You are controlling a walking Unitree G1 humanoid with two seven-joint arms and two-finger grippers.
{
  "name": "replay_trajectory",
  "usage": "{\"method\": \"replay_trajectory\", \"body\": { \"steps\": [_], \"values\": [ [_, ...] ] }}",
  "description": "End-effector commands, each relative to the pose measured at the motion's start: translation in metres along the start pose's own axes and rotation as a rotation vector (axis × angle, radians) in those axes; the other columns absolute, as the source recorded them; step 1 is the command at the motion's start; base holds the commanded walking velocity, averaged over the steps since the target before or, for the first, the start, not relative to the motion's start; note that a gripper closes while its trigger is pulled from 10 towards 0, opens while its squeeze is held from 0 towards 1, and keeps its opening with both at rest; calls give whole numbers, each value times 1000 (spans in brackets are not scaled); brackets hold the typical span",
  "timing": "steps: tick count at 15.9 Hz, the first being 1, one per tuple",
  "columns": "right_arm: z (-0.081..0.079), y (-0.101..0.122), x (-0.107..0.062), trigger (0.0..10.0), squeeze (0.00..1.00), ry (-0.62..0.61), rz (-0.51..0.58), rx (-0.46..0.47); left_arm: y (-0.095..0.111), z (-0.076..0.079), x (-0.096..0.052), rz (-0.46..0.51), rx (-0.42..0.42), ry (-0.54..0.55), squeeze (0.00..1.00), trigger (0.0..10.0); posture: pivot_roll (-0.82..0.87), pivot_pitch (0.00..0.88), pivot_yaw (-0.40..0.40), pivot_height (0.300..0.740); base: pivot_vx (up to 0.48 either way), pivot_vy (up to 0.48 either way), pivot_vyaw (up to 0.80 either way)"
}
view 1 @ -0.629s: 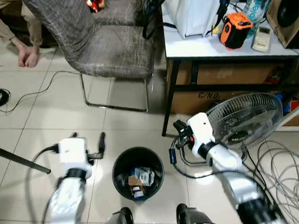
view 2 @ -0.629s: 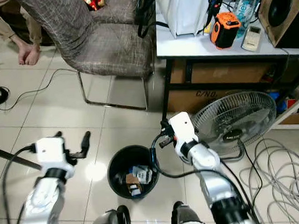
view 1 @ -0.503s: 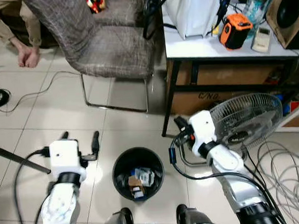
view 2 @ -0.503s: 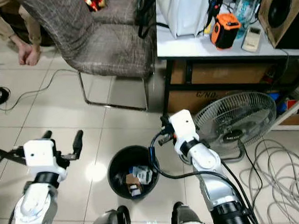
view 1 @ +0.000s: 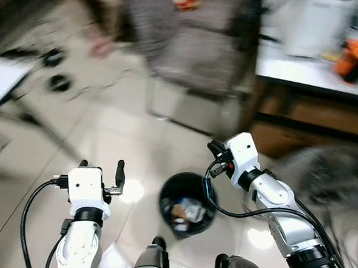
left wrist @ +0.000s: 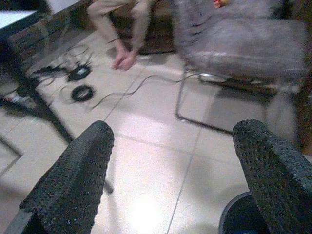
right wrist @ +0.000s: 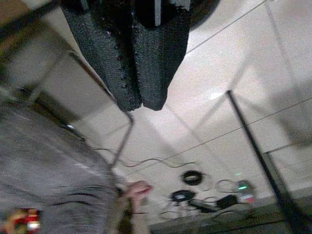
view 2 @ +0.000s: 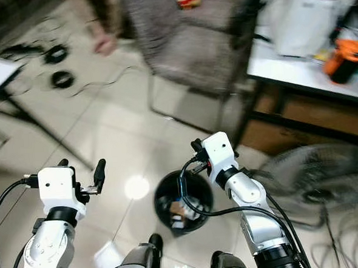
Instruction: Picking trash to rubbish bin
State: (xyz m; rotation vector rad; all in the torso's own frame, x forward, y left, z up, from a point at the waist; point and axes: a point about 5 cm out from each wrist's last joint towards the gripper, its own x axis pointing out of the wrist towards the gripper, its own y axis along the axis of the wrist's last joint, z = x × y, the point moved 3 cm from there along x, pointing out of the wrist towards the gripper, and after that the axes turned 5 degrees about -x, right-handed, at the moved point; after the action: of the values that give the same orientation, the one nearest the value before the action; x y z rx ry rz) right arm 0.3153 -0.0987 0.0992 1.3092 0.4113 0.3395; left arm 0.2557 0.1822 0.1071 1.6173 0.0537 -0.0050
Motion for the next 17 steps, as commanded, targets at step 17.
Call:
{"method": "replay_trajectory", "body": {
  "steps": [17],
  "values": [
    [-4,-5,-3,10000,0,4,-39,55,-7,2,1,-89,3,23,0,10000,-59,202,9,740,0,0,800]
  ]
}}
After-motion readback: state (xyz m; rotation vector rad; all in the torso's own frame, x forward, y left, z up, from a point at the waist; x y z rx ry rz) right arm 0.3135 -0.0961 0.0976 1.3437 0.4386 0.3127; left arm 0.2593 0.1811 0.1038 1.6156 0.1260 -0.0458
